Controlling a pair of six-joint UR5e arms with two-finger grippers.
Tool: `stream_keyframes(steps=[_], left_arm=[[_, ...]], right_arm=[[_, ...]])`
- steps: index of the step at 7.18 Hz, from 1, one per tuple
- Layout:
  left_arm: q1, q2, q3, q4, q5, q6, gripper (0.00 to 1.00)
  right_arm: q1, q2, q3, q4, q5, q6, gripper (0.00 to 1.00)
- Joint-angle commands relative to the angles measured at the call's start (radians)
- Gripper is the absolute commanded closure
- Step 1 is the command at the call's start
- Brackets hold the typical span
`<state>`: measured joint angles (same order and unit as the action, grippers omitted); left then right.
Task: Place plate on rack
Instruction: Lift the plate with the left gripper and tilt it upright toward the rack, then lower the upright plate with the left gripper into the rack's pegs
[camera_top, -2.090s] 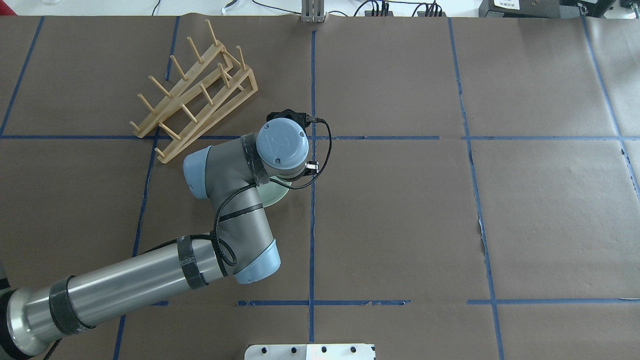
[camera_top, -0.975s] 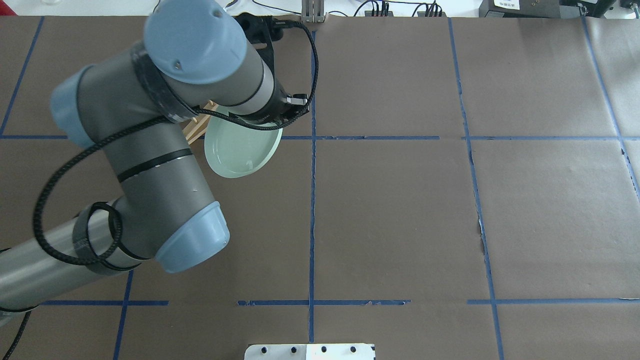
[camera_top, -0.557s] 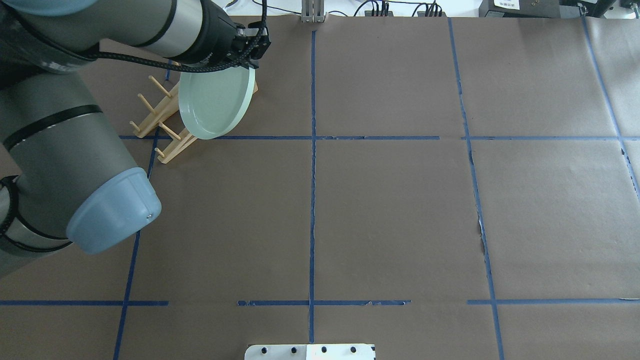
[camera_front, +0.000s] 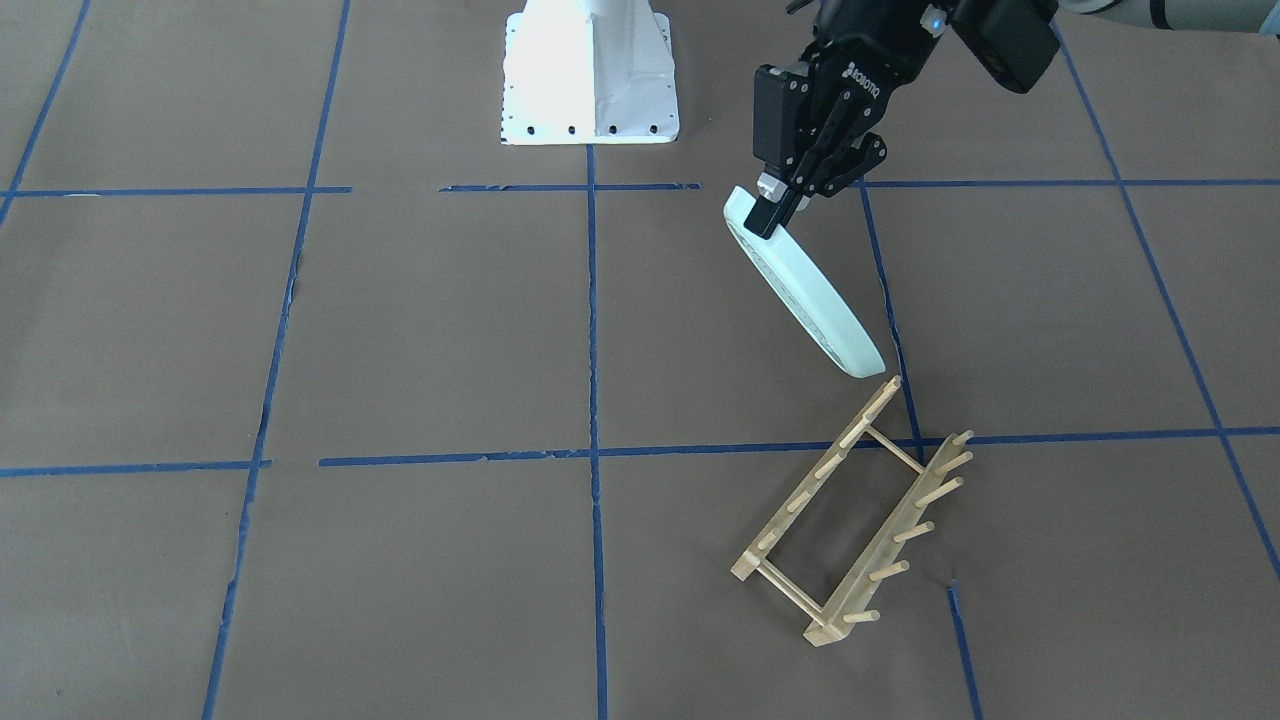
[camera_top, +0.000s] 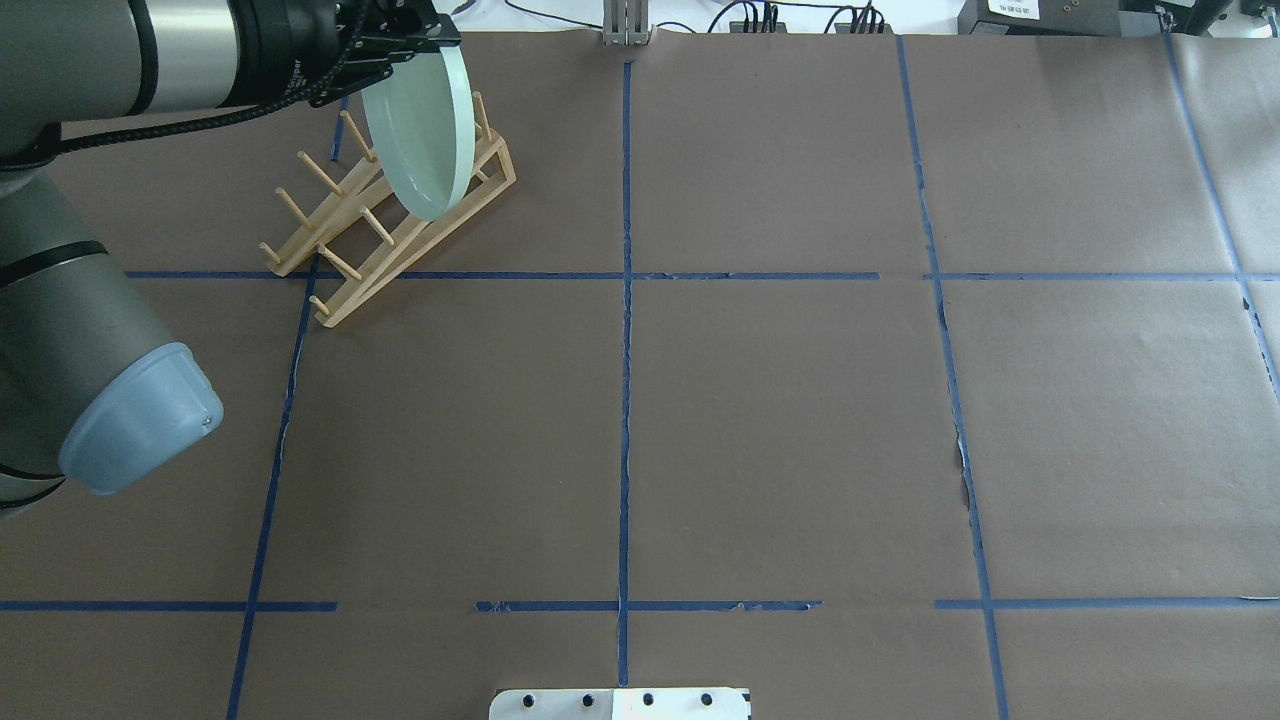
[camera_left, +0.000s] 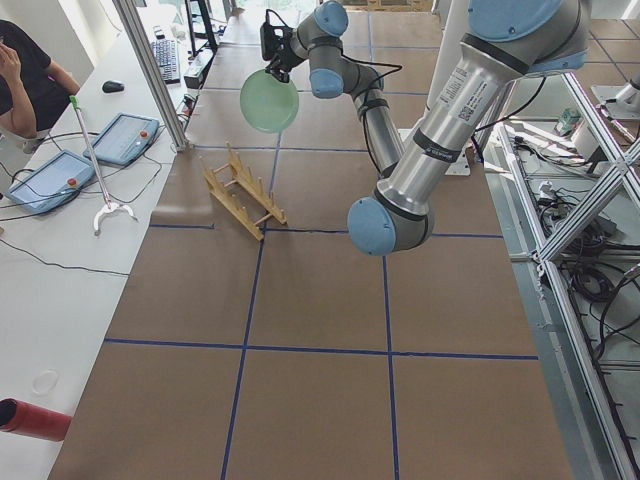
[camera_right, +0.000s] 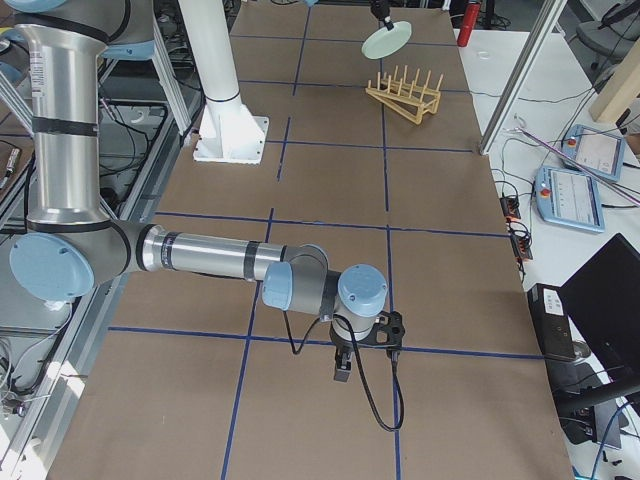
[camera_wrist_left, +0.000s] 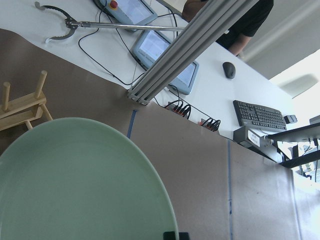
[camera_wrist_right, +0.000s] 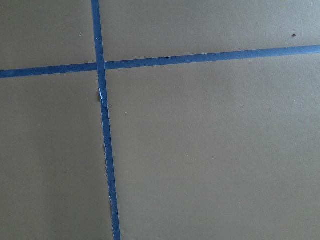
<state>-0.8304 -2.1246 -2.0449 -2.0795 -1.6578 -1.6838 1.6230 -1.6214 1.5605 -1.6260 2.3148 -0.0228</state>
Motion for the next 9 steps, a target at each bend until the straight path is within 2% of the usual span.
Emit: stream_keyframes(steps=[1, 3, 5, 8, 9], left_arm=[[0.001, 0.02, 0.07, -0.254, 0.143, -0.16, 1.0], [-0.002, 0.028, 0.229, -0.524, 0.234, -0.267, 1.0], [-0.019, 0.028, 0.345, -0.603, 0.318, -0.334, 1.0], [-0.056, 0.023, 0.536, -0.752, 0.326, -0.437, 1.0], [-0.062, 0.022, 0.551, -0.757, 0.326, -0.451, 1.0]], right_arm=[[0.0, -0.002, 0.0, 0.0, 0.0, 0.001, 0.0], [0.0, 0.0, 0.001, 0.0, 0.0, 0.001, 0.0], [0.0, 0.0, 0.0, 0.0, 0.0, 0.0, 0.0], [0.0, 0.0, 0.0, 0.0, 0.0, 0.001, 0.0], [0.0, 0.0, 0.001, 0.0, 0.0, 0.0, 0.0]])
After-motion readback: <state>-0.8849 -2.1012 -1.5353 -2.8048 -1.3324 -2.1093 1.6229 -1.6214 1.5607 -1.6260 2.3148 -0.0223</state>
